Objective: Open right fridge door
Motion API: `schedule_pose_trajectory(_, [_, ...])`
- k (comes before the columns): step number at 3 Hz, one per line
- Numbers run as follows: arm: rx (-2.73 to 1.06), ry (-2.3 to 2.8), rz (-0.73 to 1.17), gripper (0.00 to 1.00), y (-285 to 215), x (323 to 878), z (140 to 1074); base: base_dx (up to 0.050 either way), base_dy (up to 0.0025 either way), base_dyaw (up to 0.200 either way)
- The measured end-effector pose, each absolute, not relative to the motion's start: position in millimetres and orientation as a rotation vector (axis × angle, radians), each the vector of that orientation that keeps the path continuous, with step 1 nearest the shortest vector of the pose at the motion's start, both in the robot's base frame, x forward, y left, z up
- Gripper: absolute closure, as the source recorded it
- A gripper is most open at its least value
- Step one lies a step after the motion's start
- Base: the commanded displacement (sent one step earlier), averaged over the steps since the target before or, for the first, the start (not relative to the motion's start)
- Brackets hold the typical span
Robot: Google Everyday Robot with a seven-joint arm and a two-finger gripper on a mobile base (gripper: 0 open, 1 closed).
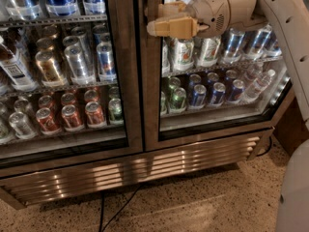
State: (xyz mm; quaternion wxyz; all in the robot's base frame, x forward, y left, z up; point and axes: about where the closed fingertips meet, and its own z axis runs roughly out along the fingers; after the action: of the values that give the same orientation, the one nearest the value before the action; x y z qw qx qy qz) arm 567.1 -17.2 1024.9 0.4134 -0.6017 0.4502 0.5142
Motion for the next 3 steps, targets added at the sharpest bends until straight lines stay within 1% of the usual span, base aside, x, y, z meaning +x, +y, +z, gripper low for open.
schedule_pose_trajectory(1, [-1.512, 1.132, 1.293, 1.0, -17.1, 567.2, 1024.9, -0.025, -0.00212, 0.172])
schedule_pose_trajectory(2, [-1.512, 1.132, 1.293, 1.0, -17.1, 567.2, 1024.9, 0.035, 0.0, 0.0])
schedule_pose_trajectory(3, [-1.512, 1.132, 1.293, 1.0, -17.1, 567.2, 1024.9, -0.049, -0.00001, 0.0])
